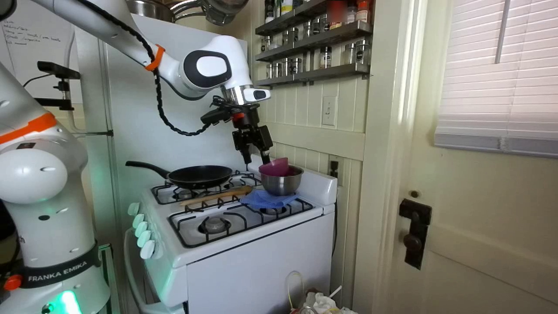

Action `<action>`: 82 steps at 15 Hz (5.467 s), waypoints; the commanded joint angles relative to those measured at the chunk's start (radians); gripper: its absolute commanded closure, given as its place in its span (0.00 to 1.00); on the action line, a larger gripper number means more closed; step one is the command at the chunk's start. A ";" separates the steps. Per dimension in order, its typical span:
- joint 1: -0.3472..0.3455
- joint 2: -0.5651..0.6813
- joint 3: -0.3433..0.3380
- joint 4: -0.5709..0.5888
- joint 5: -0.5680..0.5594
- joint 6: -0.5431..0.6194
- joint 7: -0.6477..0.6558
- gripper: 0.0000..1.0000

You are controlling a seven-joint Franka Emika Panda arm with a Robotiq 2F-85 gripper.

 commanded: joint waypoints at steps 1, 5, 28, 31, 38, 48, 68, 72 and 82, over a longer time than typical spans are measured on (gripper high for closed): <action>0.004 0.000 -0.003 0.002 -0.001 -0.004 0.001 0.00; 0.004 0.000 -0.003 0.002 -0.001 -0.004 0.001 0.00; 0.554 -0.312 -0.101 -0.185 0.217 -0.018 -0.841 0.00; 0.524 -0.284 -0.067 -0.168 0.241 -0.019 -0.852 0.00; 0.602 -0.277 -0.088 -0.171 0.253 -0.064 -1.092 0.00; 0.720 -0.166 -0.074 -0.131 0.365 -0.126 -1.527 0.00; 0.582 0.175 0.163 -0.128 0.385 0.198 -1.720 0.00; 0.562 0.154 0.167 -0.143 0.386 0.195 -1.723 0.00; 0.590 0.215 0.165 -0.174 0.455 0.333 -1.687 0.00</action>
